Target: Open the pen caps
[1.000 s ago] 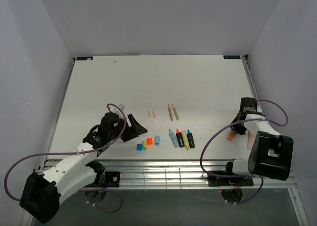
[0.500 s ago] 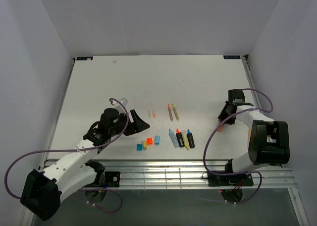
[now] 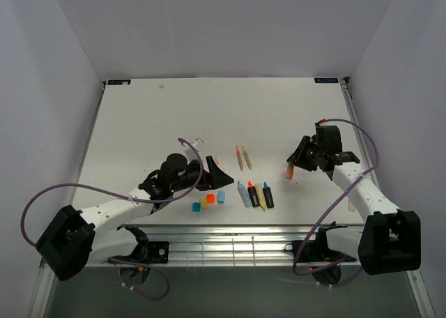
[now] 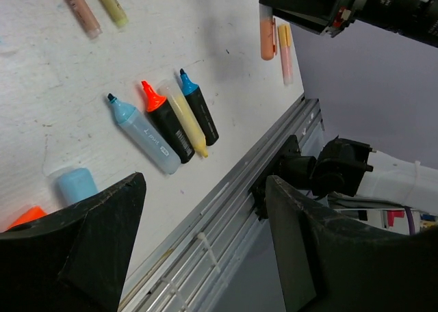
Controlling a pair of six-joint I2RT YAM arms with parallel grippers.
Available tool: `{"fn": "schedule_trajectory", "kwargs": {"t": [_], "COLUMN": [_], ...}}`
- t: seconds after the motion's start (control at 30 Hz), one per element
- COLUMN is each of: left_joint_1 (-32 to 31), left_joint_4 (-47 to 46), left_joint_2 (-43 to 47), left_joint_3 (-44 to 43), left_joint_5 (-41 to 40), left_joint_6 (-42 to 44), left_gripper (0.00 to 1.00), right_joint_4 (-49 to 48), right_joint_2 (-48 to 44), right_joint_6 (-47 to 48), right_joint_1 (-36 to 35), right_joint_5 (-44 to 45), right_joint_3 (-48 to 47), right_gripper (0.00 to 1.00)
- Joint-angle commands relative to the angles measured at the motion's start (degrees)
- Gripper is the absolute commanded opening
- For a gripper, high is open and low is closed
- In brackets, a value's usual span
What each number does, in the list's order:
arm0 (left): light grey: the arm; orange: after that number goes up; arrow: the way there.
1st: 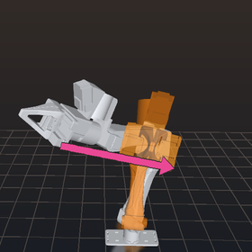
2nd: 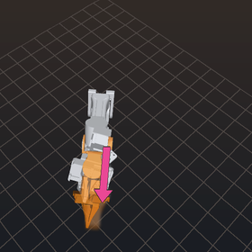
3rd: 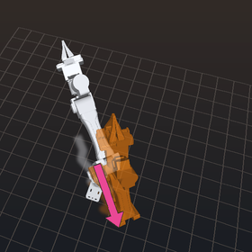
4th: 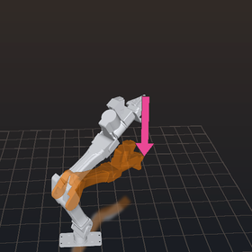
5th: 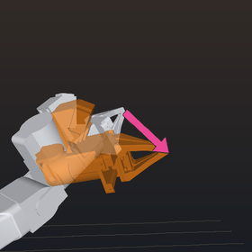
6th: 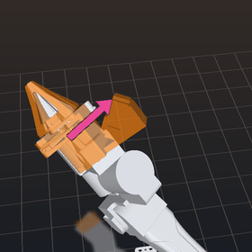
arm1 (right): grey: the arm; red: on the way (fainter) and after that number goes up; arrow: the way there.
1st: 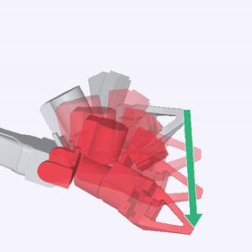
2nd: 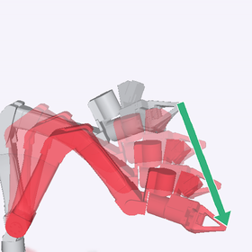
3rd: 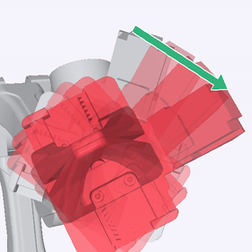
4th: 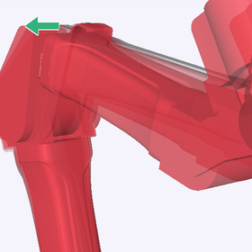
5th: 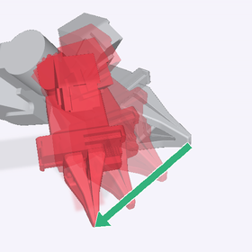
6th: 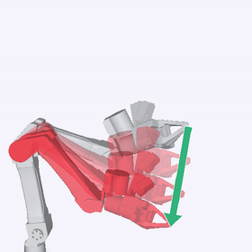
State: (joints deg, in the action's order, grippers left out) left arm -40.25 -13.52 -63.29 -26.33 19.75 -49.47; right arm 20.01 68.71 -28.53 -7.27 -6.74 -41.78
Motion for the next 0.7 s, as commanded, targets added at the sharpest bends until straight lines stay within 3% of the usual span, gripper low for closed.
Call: {"fn": "schedule_trajectory", "kwargs": {"t": [0.0, 0.27, 0.47, 0.67], "left_joint_1": [-4.64, -13.36, -15.03, -15.3], "left_joint_4": [-6.34, -8.36, -9.07, -10.21], "left_joint_2": [-3.58, -18.96, -25.91, -27.5], "left_joint_3": [-3.63, -11.63, -16.91, -18.14], "left_joint_5": [-5.24, -16.75, -17.11, -15.71], "left_joint_6": [-1.85, -5.89, -6.25, -6.25], "left_gripper": [0.81, 0.83, 0.83, 0.83], "right_joint_4": [1.26, 1.96, 2.4, 2.93], "right_joint_2": [-3.84, -6.74, -7.18, -6.92], "right_joint_6": [-3.97, -9.34, -11.45, -11.54], "right_joint_1": [-3.26, -12.49, -17.86, -19.1], "right_joint_5": [-3.98, -2.58, -1.0, -0.38], "right_joint_3": [-0.85, -3.04, -4.45, -5.42], "right_gripper": [0.08, 0.08, 0.08, 0.08]}}
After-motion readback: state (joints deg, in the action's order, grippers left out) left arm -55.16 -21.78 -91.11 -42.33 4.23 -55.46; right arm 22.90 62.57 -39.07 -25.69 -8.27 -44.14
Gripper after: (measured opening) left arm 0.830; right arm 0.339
